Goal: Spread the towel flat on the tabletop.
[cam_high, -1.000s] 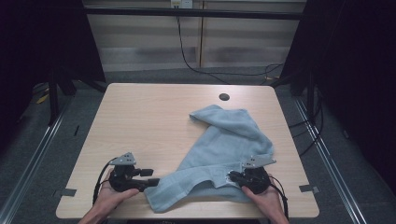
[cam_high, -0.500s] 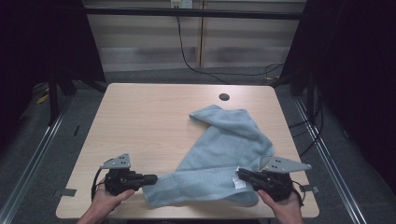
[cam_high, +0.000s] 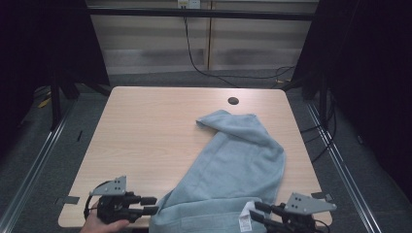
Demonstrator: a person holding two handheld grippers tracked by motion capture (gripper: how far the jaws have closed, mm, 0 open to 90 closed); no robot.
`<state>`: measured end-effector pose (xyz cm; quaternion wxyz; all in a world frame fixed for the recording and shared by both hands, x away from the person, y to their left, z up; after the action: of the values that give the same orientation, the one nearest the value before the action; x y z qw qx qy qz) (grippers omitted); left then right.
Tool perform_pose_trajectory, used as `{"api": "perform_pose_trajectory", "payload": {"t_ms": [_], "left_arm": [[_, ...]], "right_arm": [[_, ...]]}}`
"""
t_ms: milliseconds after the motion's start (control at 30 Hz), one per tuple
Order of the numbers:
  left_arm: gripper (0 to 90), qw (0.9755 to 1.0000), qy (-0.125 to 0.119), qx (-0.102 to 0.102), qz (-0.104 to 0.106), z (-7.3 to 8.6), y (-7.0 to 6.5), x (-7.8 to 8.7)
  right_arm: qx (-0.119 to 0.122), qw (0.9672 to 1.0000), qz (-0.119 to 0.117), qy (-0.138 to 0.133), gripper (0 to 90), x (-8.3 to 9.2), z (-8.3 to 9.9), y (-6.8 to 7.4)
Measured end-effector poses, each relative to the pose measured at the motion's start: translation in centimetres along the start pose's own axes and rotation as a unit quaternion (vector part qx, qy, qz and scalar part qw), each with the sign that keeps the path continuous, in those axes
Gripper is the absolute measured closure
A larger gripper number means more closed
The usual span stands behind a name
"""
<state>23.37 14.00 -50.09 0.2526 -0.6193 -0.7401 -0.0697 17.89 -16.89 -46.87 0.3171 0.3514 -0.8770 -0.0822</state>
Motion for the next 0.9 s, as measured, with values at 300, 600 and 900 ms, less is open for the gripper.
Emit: {"api": "perform_pose_trajectory", "payload": {"t_ms": [300,600,900], "left_arm": [[53.2,0.9955,0.068,0.049,-0.043,-1.5,8.1,-8.2],[79.4,0.9937,0.102,0.023,-0.041,-1.3,7.6,-13.1],[80.6,0.9962,0.082,0.019,-0.020,0.5,3.9,-6.9]], "right_arm": [[-0.031,0.9983,0.047,0.012,54.8,-3.8,-1.4,-7.1],[-0.006,0.9889,0.116,0.093,48.8,-9.9,-0.1,-12.6],[0.045,0.9890,0.106,0.093,49.2,-14.3,-0.1,-9.1]]}}
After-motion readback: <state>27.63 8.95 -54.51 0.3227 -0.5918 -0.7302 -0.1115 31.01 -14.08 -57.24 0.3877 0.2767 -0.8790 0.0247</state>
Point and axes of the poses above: each handheld gripper's, and its own axes: x roughly backward along the jaws, z roughly out of its underside, y roughly to its left, the point moved 10 cm from there along -x, roughly forward along the jaws, and after that the axes turned 10 degrees about -x, right-handed, at the moved point
